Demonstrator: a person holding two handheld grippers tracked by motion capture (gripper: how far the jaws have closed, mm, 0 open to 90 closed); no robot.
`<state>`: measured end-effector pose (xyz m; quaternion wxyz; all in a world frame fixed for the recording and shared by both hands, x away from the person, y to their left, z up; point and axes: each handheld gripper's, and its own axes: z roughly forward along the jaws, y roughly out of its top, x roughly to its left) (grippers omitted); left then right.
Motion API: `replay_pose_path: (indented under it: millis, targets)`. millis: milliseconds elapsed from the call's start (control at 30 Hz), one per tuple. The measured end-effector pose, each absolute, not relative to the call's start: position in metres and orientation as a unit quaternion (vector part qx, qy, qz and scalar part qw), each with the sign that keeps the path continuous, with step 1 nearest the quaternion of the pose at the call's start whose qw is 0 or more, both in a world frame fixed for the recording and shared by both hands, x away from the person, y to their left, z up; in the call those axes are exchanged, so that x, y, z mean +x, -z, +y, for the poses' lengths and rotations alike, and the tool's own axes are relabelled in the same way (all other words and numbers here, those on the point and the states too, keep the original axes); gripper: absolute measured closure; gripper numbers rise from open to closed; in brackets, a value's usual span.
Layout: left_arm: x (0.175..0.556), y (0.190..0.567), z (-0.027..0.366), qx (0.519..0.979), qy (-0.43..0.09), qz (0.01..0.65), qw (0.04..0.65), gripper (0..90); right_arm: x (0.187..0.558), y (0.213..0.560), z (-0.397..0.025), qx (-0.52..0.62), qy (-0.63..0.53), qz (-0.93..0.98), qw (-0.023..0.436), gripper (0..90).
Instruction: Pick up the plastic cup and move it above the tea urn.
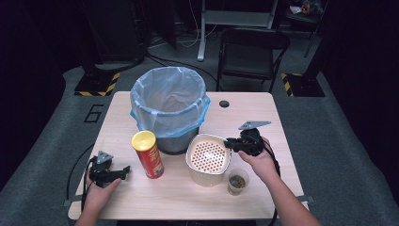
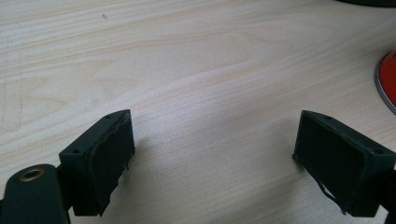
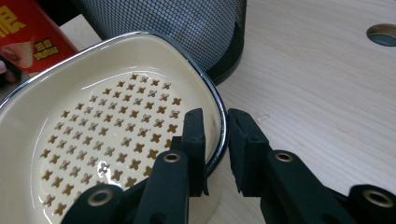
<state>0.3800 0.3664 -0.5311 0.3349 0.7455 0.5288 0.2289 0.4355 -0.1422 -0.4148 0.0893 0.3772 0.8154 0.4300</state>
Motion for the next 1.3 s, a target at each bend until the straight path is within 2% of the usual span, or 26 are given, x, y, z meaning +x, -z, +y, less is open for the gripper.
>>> replay_pose_path:
  millis: [667,700,767,900,1067,1300]
  targets:
    - [0.38,0.531,0.366,0.745,-0.229,0.529,0.335,11.7,0.427,0.418,-0.13,0.324,-0.446,0.831,0.075,80.9]
    - [0.38,0.531,0.366,0.745,-0.229,0.529,0.335,11.7,0.426,0.418,-0.13,0.325,-0.444,0.831,0.077,78.9]
    - [0.38,0.531,0.366,0.745,-0.229,0.529,0.335,11.7,0.424,0.416,-0.13,0.333,-0.448,0.826,0.081,64.9]
    - [0.38,0.531,0.366,0.745,-0.229,0.529,0.335,11.7,0.411,0.407,-0.135,0.34,-0.457,0.814,0.116,50.5]
    - [0.38,0.531,0.366,0.745,-0.229,0.529,0.335,11.7,0.391,0.398,-0.151,0.351,-0.467,0.8,0.139,41.5]
    - [0.38,0.531,0.366,0.745,-0.229,0.529,0.335,11.6,0.361,0.401,-0.177,0.363,-0.458,0.796,0.156,37.2]
